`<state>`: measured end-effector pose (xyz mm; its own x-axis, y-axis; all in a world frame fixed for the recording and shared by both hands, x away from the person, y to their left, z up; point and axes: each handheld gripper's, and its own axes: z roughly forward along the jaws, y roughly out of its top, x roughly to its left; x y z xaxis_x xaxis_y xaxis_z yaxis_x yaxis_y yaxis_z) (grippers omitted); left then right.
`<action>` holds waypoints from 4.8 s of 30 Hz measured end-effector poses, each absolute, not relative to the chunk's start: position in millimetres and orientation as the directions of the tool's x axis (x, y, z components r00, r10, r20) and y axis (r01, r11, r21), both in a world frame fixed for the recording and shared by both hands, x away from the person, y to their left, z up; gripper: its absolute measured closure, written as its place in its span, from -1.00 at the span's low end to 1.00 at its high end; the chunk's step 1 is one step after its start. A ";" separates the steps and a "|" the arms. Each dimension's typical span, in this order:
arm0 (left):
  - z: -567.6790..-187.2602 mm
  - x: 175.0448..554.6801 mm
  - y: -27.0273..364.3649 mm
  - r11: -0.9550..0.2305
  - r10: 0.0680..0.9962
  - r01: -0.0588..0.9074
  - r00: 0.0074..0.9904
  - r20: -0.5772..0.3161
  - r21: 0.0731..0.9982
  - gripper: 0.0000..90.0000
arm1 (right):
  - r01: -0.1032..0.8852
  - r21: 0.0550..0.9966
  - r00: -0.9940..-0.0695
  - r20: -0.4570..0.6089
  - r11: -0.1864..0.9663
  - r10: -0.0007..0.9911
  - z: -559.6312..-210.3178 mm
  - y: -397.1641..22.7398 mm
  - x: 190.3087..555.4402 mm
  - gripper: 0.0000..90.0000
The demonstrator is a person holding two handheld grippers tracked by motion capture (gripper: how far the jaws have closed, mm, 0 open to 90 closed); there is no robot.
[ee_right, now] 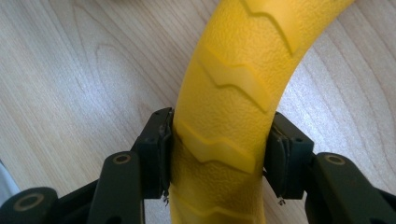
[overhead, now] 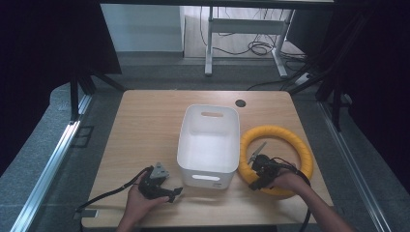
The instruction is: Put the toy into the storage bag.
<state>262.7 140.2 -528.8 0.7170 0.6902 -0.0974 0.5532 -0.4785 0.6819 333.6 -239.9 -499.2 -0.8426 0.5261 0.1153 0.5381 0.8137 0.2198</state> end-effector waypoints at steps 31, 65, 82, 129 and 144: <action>-529.5 262.9 139.5 -0.477 0.691 0.556 0.716 -0.101 0.681 -0.62 | 0.634 0.540 -0.765 0.329 0.554 0.554 -434.7 -296.3 350.0 0.10; -530.5 263.0 139.3 -0.481 0.692 0.559 0.715 -0.100 0.676 -0.62 | 0.606 0.672 -0.753 0.314 0.425 0.578 -418.1 -322.2 347.9 0.10; -529.8 263.1 139.6 -0.482 0.691 0.557 0.717 -0.097 0.677 -0.62 | 0.599 0.721 -0.739 0.330 0.349 0.587 -408.7 -337.7 348.5 0.10; -531.1 263.7 139.4 -0.492 0.689 0.558 0.719 -0.093 0.669 -0.62 | 0.555 0.798 -0.730 0.331 0.236 0.598 -389.7 -358.3 347.2 0.11; -530.8 263.7 139.9 -0.499 0.686 0.556 0.722 -0.089 0.665 -0.62 | 0.528 0.833 -0.741 0.357 0.165 0.568 -380.7 -360.2 346.5 0.11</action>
